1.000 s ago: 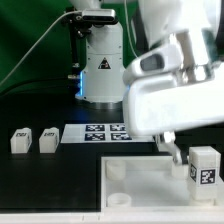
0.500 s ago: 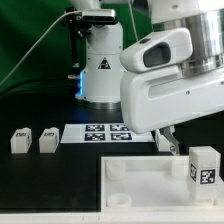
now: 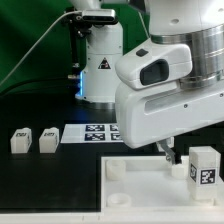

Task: Assemble one leg

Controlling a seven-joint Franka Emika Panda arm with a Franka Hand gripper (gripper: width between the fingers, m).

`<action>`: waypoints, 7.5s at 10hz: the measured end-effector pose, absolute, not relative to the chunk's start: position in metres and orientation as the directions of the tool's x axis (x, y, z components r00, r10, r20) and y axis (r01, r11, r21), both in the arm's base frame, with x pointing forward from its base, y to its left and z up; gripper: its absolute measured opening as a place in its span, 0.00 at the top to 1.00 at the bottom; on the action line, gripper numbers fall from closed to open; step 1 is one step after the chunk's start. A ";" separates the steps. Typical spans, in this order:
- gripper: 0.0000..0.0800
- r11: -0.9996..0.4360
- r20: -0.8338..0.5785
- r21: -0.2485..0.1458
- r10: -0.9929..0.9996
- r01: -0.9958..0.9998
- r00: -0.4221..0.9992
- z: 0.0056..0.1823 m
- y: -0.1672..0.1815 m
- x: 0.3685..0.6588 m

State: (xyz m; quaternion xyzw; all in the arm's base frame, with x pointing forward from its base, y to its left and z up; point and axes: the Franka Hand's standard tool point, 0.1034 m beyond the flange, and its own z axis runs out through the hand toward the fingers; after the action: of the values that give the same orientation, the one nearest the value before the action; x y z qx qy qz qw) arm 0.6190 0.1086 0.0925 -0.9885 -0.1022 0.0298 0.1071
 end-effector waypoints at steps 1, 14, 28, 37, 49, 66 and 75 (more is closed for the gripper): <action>0.19 -0.955 -0.025 -0.217 0.213 0.203 0.977 0.091 0.107 0.620; 0.42 -0.975 -0.019 -0.210 0.081 0.076 0.997 0.077 0.117 0.622; 0.62 -0.131 -0.264 -0.138 -0.950 -0.982 0.164 0.070 0.110 0.625; 0.19 -0.857 -0.052 -0.244 -0.455 -0.453 0.889 0.071 0.110 0.624; 0.63 -0.811 -0.020 -0.191 -0.560 -0.553 0.828 0.080 0.104 0.633; 0.19 -0.956 -0.044 -0.112 -0.268 -0.271 0.962 0.075 0.113 0.617; 0.64 -0.934 -0.054 -0.109 -0.336 -0.340 0.941 0.078 0.114 0.622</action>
Offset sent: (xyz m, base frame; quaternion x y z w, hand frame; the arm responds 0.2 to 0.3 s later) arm 0.0000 0.0000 0.0000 0.0000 0.0000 0.0000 1.0000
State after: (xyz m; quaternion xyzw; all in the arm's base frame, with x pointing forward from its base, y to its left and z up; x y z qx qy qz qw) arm 0.6217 0.1136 0.0779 -0.9833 0.1716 0.0172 0.0582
